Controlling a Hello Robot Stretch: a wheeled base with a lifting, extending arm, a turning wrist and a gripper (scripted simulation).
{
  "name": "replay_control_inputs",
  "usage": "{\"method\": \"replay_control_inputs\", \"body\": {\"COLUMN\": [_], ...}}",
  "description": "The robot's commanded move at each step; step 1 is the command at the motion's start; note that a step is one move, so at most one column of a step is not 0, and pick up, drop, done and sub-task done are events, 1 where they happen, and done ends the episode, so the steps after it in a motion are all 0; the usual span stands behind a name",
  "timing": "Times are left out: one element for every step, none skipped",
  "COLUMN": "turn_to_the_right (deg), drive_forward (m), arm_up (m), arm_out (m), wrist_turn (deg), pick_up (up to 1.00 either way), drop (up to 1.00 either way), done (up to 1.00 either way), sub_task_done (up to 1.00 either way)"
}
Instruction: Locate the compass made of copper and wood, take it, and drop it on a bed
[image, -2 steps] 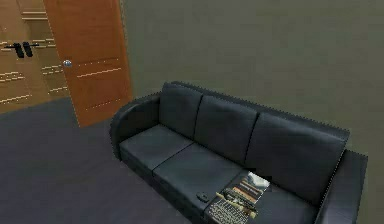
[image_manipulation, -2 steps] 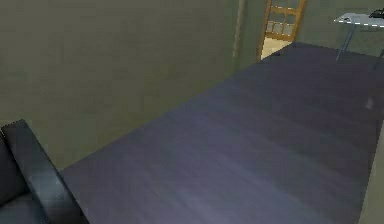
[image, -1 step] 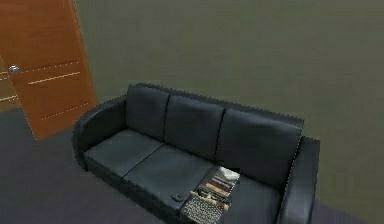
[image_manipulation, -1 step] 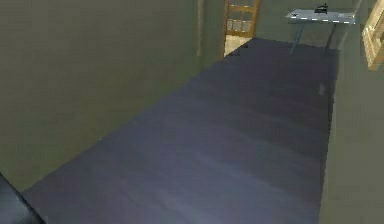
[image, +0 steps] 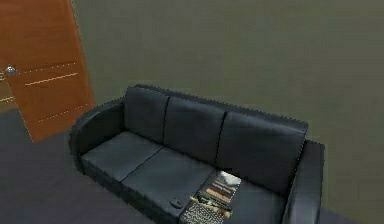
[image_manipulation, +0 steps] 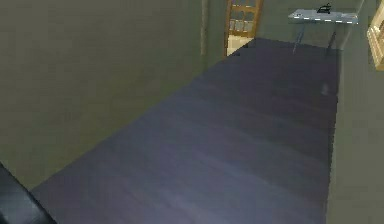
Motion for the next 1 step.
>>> {"method": "replay_control_inputs", "body": {"turn_to_the_right": [-42.0], "drive_forward": [0.00], "arm_up": [0.00], "arm_out": [0.00], "wrist_turn": [0.0], "pick_up": [0.00], "drop": [0.00], "done": [0.00], "sub_task_done": [0.00]}}
